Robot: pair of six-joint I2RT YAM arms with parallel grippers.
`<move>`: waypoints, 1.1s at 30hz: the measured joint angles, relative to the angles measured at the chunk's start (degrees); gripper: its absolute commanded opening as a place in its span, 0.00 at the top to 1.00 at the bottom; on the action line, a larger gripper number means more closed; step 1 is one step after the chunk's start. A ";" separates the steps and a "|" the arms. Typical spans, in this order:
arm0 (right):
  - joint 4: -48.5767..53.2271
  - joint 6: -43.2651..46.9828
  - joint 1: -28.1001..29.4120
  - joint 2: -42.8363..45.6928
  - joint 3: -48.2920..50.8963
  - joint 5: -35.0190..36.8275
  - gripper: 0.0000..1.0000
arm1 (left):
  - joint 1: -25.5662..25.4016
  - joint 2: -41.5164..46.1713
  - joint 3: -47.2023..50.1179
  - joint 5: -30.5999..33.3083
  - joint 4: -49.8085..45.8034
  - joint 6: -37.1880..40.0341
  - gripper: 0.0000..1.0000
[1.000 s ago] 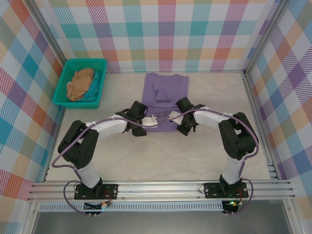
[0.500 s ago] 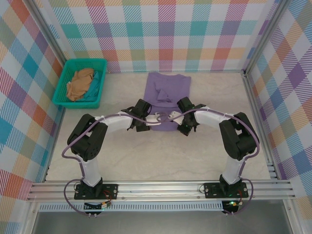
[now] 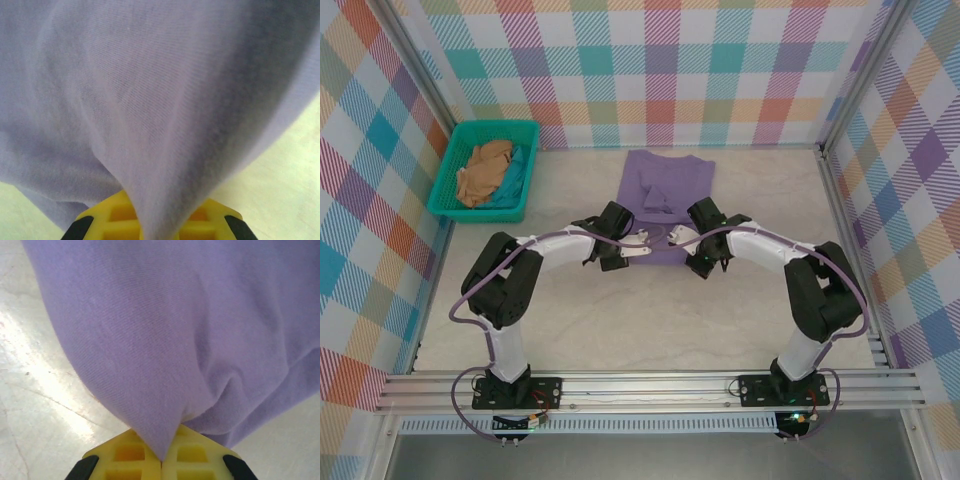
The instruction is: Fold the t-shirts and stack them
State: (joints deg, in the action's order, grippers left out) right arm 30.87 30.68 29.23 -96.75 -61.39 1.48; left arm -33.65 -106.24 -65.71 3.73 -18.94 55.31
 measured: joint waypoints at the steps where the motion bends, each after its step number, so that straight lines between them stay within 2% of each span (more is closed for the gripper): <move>1: -0.07 -0.57 0.02 0.74 0.72 0.00 1.00 | -0.48 1.05 0.37 0.07 -1.11 -0.57 1.00; 9: -0.31 -6.27 1.25 10.45 8.13 0.57 1.00 | -5.99 10.82 1.11 1.53 -9.18 -4.96 1.00; 16: 2.27 -10.58 5.97 19.32 11.91 2.69 1.00 | -10.58 15.32 1.14 2.82 -16.87 -9.46 1.00; 24: 9.25 -15.39 10.88 26.16 11.02 5.20 1.00 | -14.67 20.90 1.51 4.44 -23.52 -14.78 1.00; 29: 12.20 -17.66 10.97 28.59 8.04 6.58 1.00 | -14.88 26.43 1.55 5.31 -24.48 -17.22 1.00; 33: 12.79 -19.12 10.97 28.46 4.83 8.63 1.00 | -14.34 27.56 1.31 6.49 -24.44 -19.23 1.00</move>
State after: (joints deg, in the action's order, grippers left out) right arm 43.66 11.55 40.21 -68.29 -56.55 10.11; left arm -47.99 -78.67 -64.40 10.22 -43.38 36.07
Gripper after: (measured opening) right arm 0.054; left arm 0.057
